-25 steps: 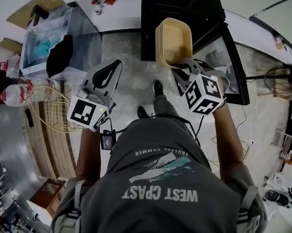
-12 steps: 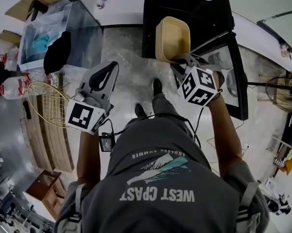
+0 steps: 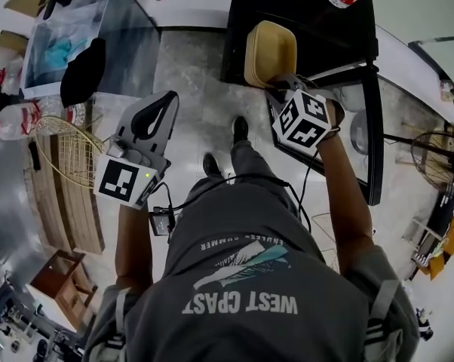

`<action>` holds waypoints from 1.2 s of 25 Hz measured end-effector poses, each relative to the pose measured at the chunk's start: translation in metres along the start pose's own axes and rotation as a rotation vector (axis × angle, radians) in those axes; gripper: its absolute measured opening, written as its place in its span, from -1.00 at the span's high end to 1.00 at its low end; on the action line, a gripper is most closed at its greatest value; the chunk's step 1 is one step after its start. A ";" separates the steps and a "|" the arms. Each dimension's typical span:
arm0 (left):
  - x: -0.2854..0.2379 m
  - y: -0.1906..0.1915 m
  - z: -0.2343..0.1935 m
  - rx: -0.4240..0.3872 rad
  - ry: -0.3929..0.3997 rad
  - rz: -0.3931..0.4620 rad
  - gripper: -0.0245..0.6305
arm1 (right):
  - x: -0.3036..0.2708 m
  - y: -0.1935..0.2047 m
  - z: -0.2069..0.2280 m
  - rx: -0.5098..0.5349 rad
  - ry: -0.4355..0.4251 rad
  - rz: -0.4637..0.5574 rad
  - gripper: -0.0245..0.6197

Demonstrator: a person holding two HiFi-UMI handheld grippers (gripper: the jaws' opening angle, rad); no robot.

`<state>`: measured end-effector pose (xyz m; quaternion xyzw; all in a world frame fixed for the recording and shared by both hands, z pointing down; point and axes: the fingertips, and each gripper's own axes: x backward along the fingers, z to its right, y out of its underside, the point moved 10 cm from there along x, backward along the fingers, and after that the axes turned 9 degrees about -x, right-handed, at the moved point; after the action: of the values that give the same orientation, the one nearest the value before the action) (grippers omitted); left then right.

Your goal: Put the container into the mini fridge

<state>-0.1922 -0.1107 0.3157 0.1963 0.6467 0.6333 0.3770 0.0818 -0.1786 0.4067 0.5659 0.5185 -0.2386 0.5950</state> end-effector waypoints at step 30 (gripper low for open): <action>-0.028 0.035 -0.013 0.077 -0.043 -0.133 0.87 | -0.141 0.047 0.062 -0.045 -0.065 -0.104 0.78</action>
<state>-0.1925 -0.1355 0.3554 0.1808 0.6740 0.5773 0.4239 0.0954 -0.2668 0.5411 0.5166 0.5329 -0.2757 0.6109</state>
